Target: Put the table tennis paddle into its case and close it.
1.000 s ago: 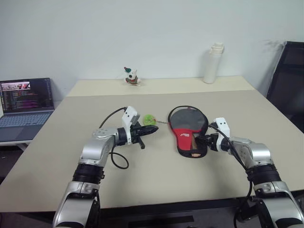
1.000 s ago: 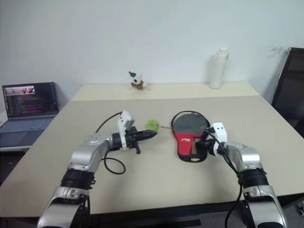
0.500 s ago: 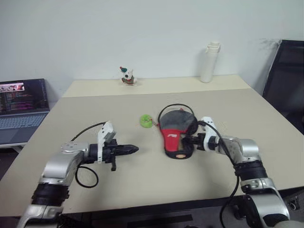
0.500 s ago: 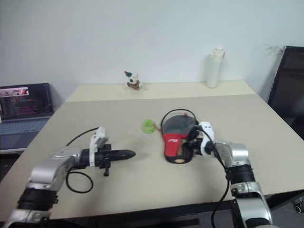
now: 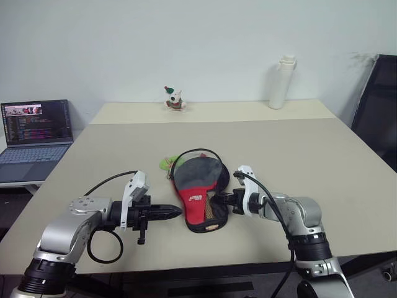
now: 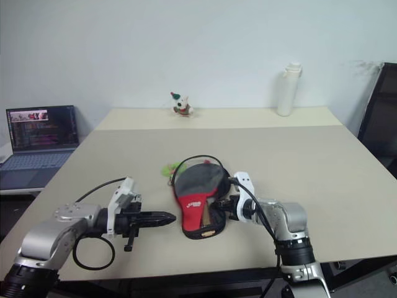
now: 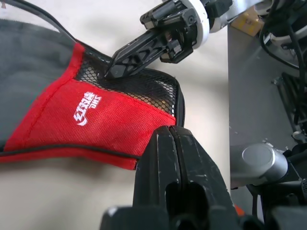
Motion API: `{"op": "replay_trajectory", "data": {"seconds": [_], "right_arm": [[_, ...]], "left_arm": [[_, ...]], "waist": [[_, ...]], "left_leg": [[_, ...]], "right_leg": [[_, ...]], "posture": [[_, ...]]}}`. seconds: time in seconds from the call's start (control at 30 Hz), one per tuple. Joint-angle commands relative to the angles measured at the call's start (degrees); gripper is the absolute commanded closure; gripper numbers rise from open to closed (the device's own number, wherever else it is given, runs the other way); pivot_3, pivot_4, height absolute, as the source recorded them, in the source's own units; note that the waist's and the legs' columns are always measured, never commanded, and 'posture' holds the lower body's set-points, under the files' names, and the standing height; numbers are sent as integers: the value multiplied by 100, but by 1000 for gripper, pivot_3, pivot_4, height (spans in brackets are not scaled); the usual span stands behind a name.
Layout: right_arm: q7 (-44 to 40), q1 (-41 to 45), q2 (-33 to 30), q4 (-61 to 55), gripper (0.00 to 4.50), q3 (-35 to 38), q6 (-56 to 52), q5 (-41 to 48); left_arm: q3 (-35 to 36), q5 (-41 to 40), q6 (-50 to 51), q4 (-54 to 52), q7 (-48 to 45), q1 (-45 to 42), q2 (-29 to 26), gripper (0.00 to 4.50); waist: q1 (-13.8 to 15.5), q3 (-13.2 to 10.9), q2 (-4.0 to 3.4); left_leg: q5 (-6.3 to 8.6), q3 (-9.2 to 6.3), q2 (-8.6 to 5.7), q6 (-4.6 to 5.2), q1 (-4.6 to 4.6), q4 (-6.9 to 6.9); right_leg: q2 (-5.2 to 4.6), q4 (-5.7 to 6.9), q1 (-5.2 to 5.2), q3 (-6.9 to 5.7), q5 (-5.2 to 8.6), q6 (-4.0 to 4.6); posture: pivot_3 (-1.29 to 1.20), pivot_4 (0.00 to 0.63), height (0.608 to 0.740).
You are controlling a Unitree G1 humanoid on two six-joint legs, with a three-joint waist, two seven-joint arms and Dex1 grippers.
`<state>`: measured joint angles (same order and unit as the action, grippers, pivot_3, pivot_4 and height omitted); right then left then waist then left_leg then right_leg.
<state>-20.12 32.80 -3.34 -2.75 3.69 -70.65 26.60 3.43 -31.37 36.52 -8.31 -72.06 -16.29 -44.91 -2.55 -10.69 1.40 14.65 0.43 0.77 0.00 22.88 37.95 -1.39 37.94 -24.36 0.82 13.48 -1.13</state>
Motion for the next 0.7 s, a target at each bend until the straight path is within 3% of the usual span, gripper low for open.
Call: {"op": "replay_trajectory", "data": {"seconds": [0.03,0.33,0.7], "right_arm": [[641,-228,296,-720,4486,551,-430,99],[1376,-1070,1179,-2734,4486,1378,-2095,253],[1873,-1916,1528,-3617,4486,1314,-2185,801]], "left_arm": [[76,-133,10,-214,6,4,-99,4500],[13,-151,-8,-218,-122,34,-196,4500],[-91,-45,-187,23,-371,1,-240,4500]], "waist": [[21,0,0],[82,0,0],[77,0,-1]], "left_leg": [[0,-1,0,0,0,0],[0,-6,-1,0,1,-1],[0,-7,0,0,0,-3]], "right_leg": [[0,0,0,0,0,0],[-1,-7,3,-6,15,-24],[0,-11,3,-7,19,-25]], "posture": [[0,150,740],[0,150,740],[0,150,740]]}}
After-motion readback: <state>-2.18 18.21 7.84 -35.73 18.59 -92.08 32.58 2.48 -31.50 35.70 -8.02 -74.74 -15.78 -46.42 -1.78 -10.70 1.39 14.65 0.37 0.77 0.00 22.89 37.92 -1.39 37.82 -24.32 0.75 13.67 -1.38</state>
